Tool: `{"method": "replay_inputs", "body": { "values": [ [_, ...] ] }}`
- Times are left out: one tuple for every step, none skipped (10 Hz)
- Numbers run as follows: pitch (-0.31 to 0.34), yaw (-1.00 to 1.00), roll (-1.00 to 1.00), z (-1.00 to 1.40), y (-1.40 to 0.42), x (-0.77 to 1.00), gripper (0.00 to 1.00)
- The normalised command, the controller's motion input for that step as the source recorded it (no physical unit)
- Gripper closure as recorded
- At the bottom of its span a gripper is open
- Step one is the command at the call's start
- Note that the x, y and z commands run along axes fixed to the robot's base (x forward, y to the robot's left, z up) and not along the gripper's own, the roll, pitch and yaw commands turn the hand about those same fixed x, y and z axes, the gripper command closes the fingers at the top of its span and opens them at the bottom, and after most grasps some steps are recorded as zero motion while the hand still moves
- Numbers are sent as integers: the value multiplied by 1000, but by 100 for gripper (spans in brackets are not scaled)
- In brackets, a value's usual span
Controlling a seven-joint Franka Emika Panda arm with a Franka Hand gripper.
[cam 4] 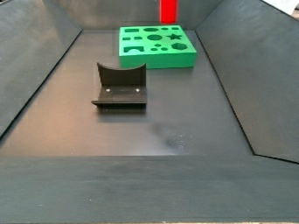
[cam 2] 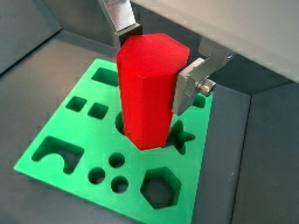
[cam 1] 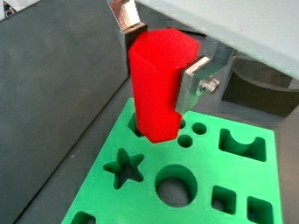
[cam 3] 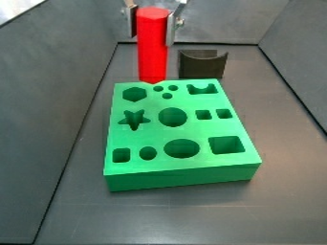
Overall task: Pick up the hexagon object. Move up. Place the hexagon object on the fixture. Regrasp the hexagon object. Move to above the board. Insert the hexagon object.
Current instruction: Insert the hexagon object.
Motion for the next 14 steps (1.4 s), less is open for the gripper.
{"method": "replay_inputs", "body": {
  "values": [
    [0,0,-81,-157,243,-17,100],
    [0,-23,-104,-143,249,-31,100],
    [-3,-46,-134,-137,269,-11,100],
    [-36,-80,-157,-106,226,-26,100],
    [-9,-37,-67,-69,106,0,100],
    [0,-3,-13,0,0,20,100],
    [-20,-97,-46,-280,14,-91,100],
    [-57,-151,-99,-494,83,-246,100],
    [-99,-140,-161,-454,106,-229,100],
    [-119,-131,-171,-394,91,-214,100],
    [-113,-114,-143,-320,74,-249,100],
    [-79,-100,-107,-171,51,-217,100],
    [-23,0,-59,-74,0,0,100],
    [-49,0,-70,-126,0,-63,100]
  ]
}}
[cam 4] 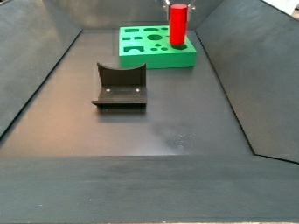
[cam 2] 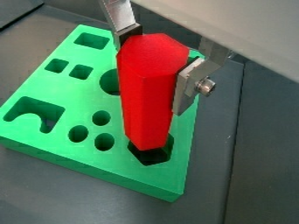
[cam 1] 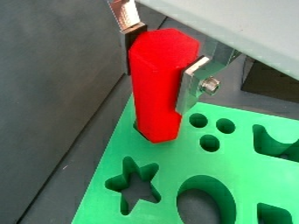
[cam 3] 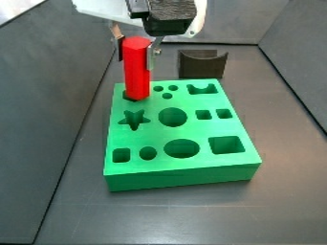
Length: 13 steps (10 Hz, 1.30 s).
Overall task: Pick up the hexagon object. Move up. Place the hexagon object on the fixture. Regrasp the hexagon object. Move to above the board. Insert the hexagon object.
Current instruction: Insert the hexagon object.
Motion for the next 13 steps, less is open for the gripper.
{"method": "replay_inputs", "body": {
  "values": [
    [-53,0,-76,-171,54,-83,100],
    [-44,0,-73,-237,129,-94,100],
    [-44,0,-70,-189,100,-114,100],
    [-43,0,-73,-131,74,-94,100],
    [-29,0,-67,-103,71,-80,100],
    [-37,-11,-71,-77,83,-157,100],
    [-46,-26,-89,-43,83,-166,100],
    [-54,-37,-104,0,89,-180,100],
    [-71,-3,-87,-97,46,-126,100],
    [-80,0,-100,-137,6,-11,100],
    [-99,0,-129,-140,0,0,100],
    [-113,0,-153,-97,0,23,100],
    [-114,0,-166,-60,0,43,100]
  ]
}}
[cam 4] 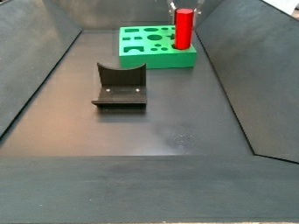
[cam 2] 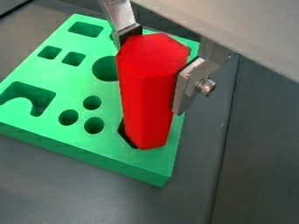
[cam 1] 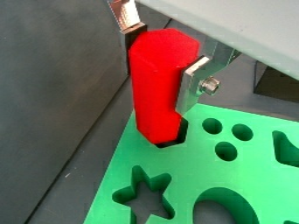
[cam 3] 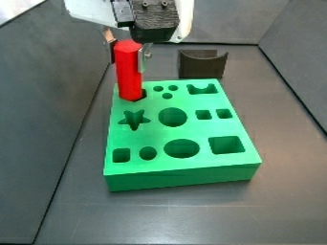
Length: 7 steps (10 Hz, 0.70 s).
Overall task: Pick up the hexagon object. Move up. Place the hexagon object on the fixture. Regrasp the hexagon object. Move to above the board. Insert the hexagon object.
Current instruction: Insert the hexagon object.
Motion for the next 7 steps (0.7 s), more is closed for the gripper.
{"method": "replay_inputs", "body": {
  "values": [
    [-107,0,-161,-74,0,34,100],
    [-100,0,-143,-91,0,6,100],
    [-103,0,-131,-91,0,0,100],
    [-93,-9,-120,-83,6,0,100],
    [-113,-14,-136,-114,9,0,100],
    [-117,-23,-151,-160,57,9,100],
    [-111,-20,-141,-169,77,0,100]
  ]
}}
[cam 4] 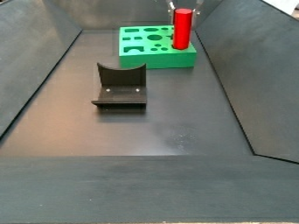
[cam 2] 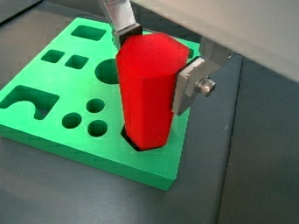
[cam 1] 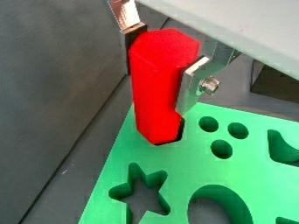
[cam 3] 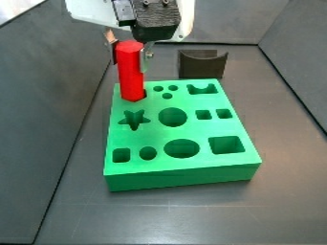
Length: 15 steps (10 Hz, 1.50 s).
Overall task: Pick up the hexagon object. Move up. Place the hexagon object on the fixture. Regrasp the hexagon object. Move to above the board. Insert the hexagon object.
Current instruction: Insert the hexagon object.
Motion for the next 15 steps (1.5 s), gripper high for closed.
{"method": "replay_inputs", "body": {
  "values": [
    [-144,-83,-160,-180,74,20,100],
    [-106,-51,-120,-169,69,0,100],
    [-83,-26,-106,-177,83,0,100],
    [-66,-20,-91,-157,86,0,100],
    [-36,-9,-64,-97,89,-34,100],
    [-20,0,-83,0,126,-60,100],
    [-10,0,-91,0,137,-29,100],
    [-37,0,-76,-120,63,0,100],
    [-50,0,-69,-191,0,0,100],
    [-83,0,-81,-231,0,0,100],
    [-97,0,-73,-291,0,-29,100],
    [-80,-29,-57,-354,0,0,100],
    [-13,-34,-20,-420,0,0,100],
    [0,-11,0,-529,0,0,100],
    [0,-9,0,-577,0,0,100]
  ]
}}
